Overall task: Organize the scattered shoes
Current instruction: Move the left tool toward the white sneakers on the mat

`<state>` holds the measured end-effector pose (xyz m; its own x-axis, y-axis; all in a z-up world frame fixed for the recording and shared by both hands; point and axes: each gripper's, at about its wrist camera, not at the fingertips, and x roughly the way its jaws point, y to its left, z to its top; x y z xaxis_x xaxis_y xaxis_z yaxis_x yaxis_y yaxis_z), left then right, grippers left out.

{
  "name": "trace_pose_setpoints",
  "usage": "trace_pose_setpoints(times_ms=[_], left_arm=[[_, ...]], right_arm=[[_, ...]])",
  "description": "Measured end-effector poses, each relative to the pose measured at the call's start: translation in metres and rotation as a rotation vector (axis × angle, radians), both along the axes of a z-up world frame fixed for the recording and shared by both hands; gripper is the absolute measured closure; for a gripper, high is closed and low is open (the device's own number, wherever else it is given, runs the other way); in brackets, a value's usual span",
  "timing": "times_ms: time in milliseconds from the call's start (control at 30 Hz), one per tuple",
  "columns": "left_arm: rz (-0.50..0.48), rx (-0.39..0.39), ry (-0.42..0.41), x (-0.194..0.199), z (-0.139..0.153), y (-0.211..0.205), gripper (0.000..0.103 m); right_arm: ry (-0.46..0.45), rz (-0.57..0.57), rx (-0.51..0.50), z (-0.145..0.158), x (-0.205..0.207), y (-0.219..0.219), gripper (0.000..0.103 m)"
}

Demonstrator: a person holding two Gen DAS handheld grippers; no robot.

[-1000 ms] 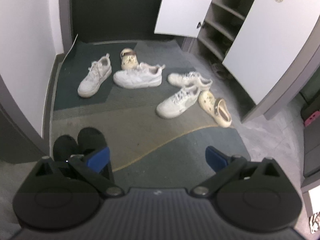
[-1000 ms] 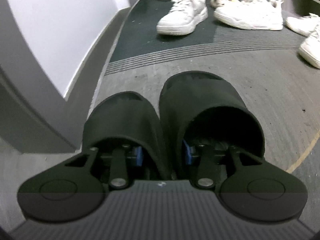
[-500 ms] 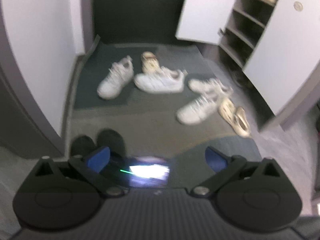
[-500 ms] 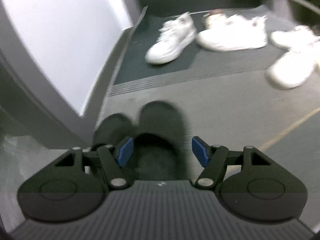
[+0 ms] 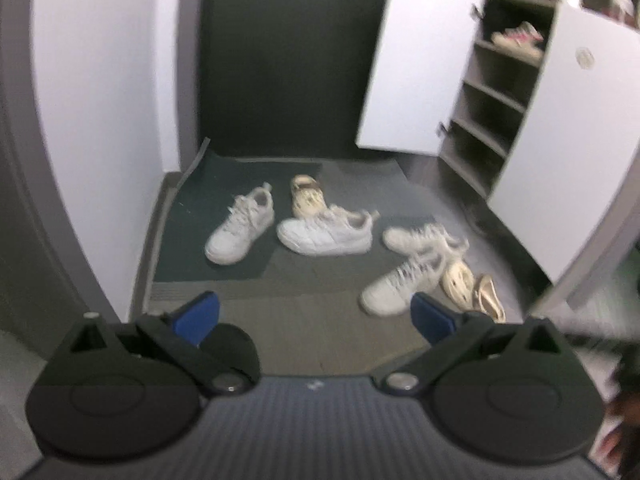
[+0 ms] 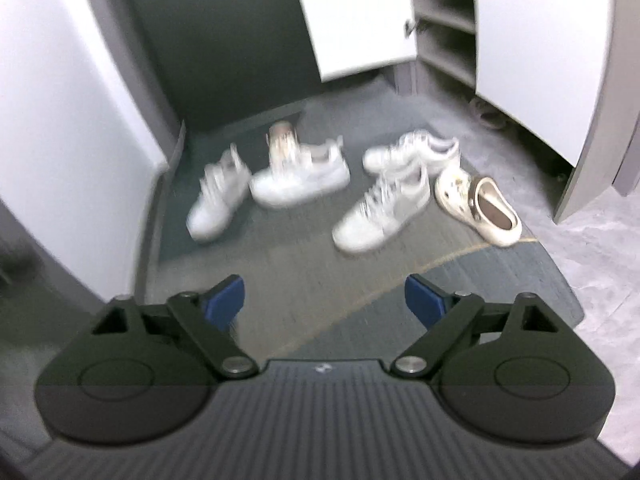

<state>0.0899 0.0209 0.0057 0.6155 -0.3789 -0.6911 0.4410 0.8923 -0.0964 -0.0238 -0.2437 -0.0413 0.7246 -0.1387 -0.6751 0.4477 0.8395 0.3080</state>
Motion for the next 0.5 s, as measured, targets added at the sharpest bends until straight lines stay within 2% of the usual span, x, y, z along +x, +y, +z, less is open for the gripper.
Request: trace_pose_setpoints(times_ms=[67,167,267,500], left_arm=[[-0.037,0.045,0.032,-0.003,-0.007,-0.010,0.000],[-0.102,0.079,0.011,-0.001,0.001,-0.034,0.000],[-0.167,0.112,-0.010,0.000,0.008,-0.058,0.000],[-0.319,0.189,-0.060,0.004,0.026,-0.113,0.000]], right_arm=[[-0.069,-0.051,0.076,0.015,-0.019,-0.016,0.000],[-0.171,-0.091,0.210,0.027,-0.033,-0.031,0.000],[-0.267,-0.099,0.216,0.044,-0.045,-0.032,0.000],[-0.331,-0.122,0.250,0.061,-0.060,-0.044,0.000]])
